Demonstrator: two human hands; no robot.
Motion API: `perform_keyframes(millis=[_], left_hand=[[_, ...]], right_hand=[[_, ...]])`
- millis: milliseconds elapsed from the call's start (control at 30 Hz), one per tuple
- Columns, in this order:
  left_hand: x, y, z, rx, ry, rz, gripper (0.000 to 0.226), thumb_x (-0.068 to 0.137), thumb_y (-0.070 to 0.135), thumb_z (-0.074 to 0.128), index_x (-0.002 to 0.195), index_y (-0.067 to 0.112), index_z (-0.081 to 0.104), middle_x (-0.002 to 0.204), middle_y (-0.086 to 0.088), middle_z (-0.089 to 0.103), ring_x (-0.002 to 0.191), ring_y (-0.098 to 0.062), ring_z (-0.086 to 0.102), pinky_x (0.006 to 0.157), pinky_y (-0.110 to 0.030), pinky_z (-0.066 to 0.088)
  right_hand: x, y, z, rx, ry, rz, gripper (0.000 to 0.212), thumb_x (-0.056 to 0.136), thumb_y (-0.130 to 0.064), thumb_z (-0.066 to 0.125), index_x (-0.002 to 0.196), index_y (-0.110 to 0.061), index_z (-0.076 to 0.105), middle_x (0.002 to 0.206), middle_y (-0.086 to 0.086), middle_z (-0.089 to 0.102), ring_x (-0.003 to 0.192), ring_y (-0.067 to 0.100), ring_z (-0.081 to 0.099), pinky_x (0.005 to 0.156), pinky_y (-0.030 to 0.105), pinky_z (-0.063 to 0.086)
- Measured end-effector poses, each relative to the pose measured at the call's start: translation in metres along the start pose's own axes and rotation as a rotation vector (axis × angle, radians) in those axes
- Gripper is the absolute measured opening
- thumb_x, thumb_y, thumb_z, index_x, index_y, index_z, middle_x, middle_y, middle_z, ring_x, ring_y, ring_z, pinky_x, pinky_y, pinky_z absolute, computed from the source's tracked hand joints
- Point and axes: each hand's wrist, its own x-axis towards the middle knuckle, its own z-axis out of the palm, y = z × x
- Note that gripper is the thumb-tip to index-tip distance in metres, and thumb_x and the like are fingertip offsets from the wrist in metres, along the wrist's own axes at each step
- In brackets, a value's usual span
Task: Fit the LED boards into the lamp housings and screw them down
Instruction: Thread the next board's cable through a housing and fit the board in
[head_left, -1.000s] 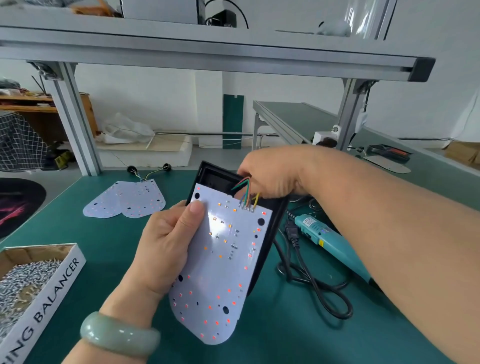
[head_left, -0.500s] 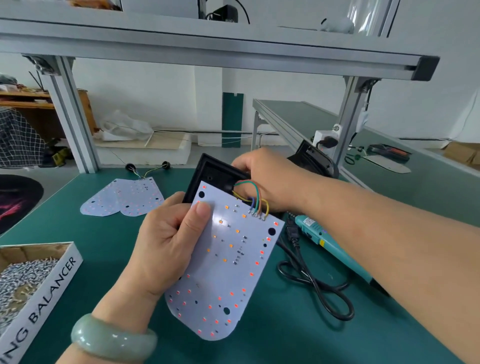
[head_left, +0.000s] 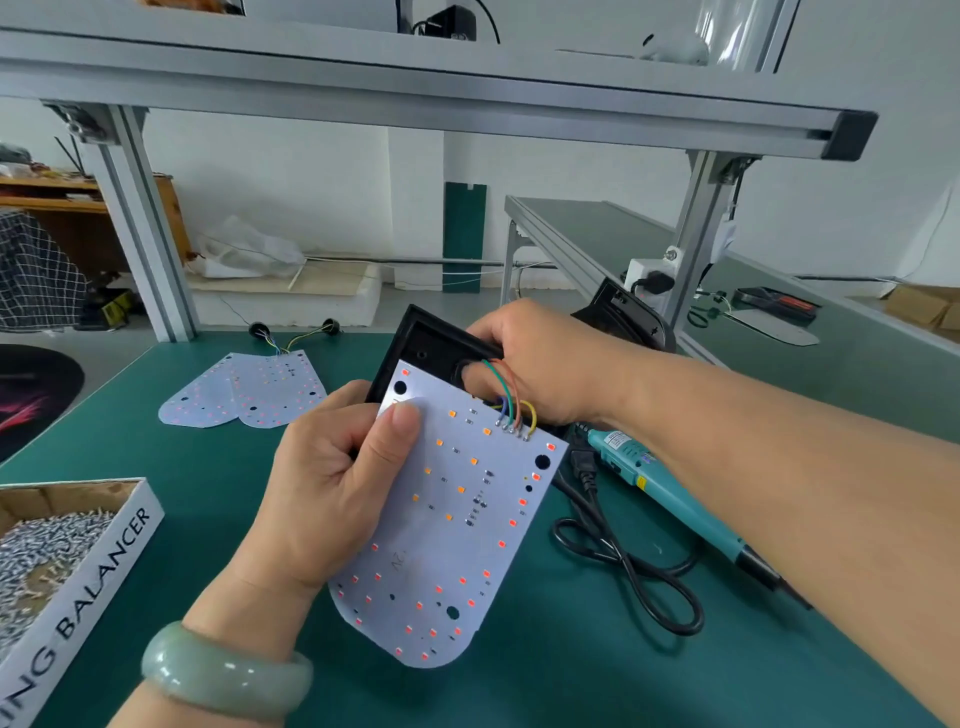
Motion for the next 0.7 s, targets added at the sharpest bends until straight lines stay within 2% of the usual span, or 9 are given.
perform_keyframes(millis=[133,233,333,367,400,467,567,633,700], left_hand=[[0.000,0.001,-0.001,0.023,-0.012,-0.004,0.059,0.084,0.054,0.044,0.051,0.006,0.035,0.061,-0.023,0.038,0.056,-0.025,0.037,0.049,-0.026,0.029],[0.000,0.003,0.000,0.046,-0.028,-0.013,0.066,0.084,0.055,0.044,0.050,-0.001,0.038,0.064,-0.025,0.042,0.057,-0.031,0.040,0.050,-0.033,0.031],[0.001,0.006,0.003,0.067,-0.007,-0.029,0.059,0.083,0.056,0.043,0.050,0.007,0.035,0.060,-0.013,0.039,0.056,-0.022,0.037,0.050,-0.024,0.029],[0.001,0.005,0.004,0.049,0.002,-0.047,0.061,0.081,0.057,0.043,0.051,0.005,0.037,0.059,-0.011,0.036,0.056,-0.019,0.035,0.051,-0.022,0.029],[0.001,0.003,0.004,0.002,0.012,-0.087,0.068,0.080,0.060,0.043,0.055,-0.004,0.040,0.059,-0.011,0.036,0.057,-0.017,0.035,0.053,-0.023,0.031],[0.002,0.000,0.003,-0.136,0.031,-0.210,0.082,0.074,0.066,0.044,0.062,-0.014,0.047,0.065,-0.009,0.042,0.061,-0.018,0.037,0.056,-0.034,0.034],[0.002,-0.003,0.004,-0.271,0.054,-0.340,0.092,0.068,0.072,0.047,0.072,-0.020,0.047,0.068,-0.011,0.044,0.062,-0.020,0.038,0.056,-0.037,0.031],[0.000,-0.004,0.008,-0.329,0.071,-0.402,0.084,0.074,0.072,0.052,0.072,-0.013,0.055,0.063,-0.012,0.051,0.058,-0.018,0.044,0.056,-0.031,0.036],[-0.001,-0.002,0.011,-0.389,0.103,-0.453,0.061,0.080,0.065,0.055,0.060,0.009,0.068,0.055,0.000,0.062,0.047,-0.013,0.052,0.047,-0.018,0.041]], right_hand=[[0.002,0.008,0.007,0.026,0.021,-0.017,0.030,0.086,-0.002,0.055,0.063,-0.021,0.051,0.049,-0.011,0.051,0.045,0.003,0.041,0.048,0.016,0.034],[0.005,0.012,0.010,0.134,-0.002,0.038,0.041,0.084,0.011,0.043,0.063,-0.024,0.049,0.040,-0.014,0.047,0.038,0.001,0.040,0.046,0.013,0.034],[0.002,0.019,-0.003,0.272,-0.228,0.051,0.020,0.091,0.004,0.052,0.091,-0.013,0.061,0.083,0.015,0.066,0.070,0.018,0.058,0.071,0.037,0.052],[0.000,0.026,-0.011,0.405,-0.334,0.068,0.012,0.092,-0.004,0.056,0.102,-0.008,0.061,0.096,0.019,0.066,0.080,0.022,0.061,0.082,0.041,0.053],[-0.002,0.031,-0.017,0.577,-0.382,0.097,0.018,0.092,-0.013,0.056,0.108,-0.005,0.061,0.102,0.018,0.065,0.086,0.022,0.063,0.088,0.039,0.052],[0.000,0.044,-0.020,0.817,-0.275,0.143,0.029,0.096,-0.025,0.048,0.110,-0.003,0.062,0.104,0.011,0.066,0.094,0.024,0.060,0.087,0.033,0.050],[0.006,0.053,0.005,0.921,0.075,0.130,0.026,0.101,-0.009,0.039,0.114,-0.009,0.062,0.104,0.009,0.064,0.097,0.027,0.047,0.082,0.036,0.039],[0.008,0.050,0.028,1.050,0.034,0.094,0.029,0.096,-0.003,0.041,0.101,-0.013,0.068,0.092,0.008,0.069,0.086,0.024,0.060,0.079,0.032,0.048],[0.009,0.044,0.045,1.179,-0.019,0.124,0.026,0.094,-0.009,0.044,0.088,-0.012,0.069,0.079,0.005,0.072,0.069,0.018,0.067,0.066,0.025,0.055]])
